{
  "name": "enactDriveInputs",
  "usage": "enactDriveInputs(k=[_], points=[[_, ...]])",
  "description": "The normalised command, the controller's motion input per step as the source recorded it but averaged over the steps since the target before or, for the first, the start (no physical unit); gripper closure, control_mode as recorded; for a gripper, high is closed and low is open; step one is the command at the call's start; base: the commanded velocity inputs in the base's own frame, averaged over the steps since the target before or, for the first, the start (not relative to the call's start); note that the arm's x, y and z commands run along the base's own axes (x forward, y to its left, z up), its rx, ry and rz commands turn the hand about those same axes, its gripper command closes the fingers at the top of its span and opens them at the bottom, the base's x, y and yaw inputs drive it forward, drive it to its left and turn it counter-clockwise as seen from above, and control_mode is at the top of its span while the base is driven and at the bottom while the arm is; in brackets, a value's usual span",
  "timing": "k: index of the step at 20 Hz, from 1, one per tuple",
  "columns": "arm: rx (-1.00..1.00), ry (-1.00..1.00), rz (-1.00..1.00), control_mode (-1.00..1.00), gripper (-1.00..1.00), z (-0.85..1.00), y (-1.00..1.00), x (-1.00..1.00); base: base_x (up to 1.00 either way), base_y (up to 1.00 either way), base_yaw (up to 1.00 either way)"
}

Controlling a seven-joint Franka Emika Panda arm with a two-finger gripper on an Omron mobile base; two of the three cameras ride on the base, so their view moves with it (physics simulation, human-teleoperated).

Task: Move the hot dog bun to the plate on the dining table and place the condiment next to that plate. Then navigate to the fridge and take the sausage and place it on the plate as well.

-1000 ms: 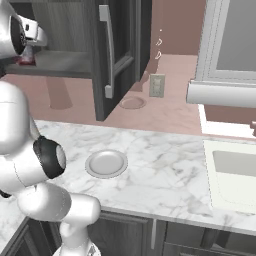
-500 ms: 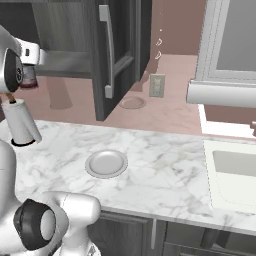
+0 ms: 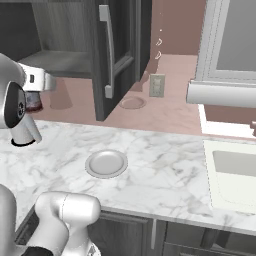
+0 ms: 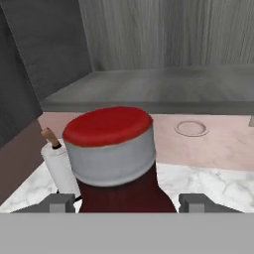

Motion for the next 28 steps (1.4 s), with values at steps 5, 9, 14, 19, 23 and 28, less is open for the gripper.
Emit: enactDriveInputs(k=[5,9,14,19,23,28], points=[[-0.04,0.0,0.0,-1.0,1.0,-0.28,-0.19,-0.33,0.0,0.0,0.0],[-0.01,0.0,0.0,1.0,1.0,-0.04,0.0,-0.17,-0.74,-0.14,-0.03],[0.0,0.0,0.0,1.0,1.0,0.0,0.0,0.0,-0.98,-0.54,-0.05],[0.0,0.0,0.0,1.0,1.0,0.0,0.0,0.0,-0.58,-0.65,-0.01],[0.0,0.0,0.0,1.0,1.0,0.0,0.0,0.0,-0.03,-1.0,-0.01],[0.0,0.0,0.0,1.0,1.0,0.0,0.0,0.0,0.0,-1.0,-0.15]])
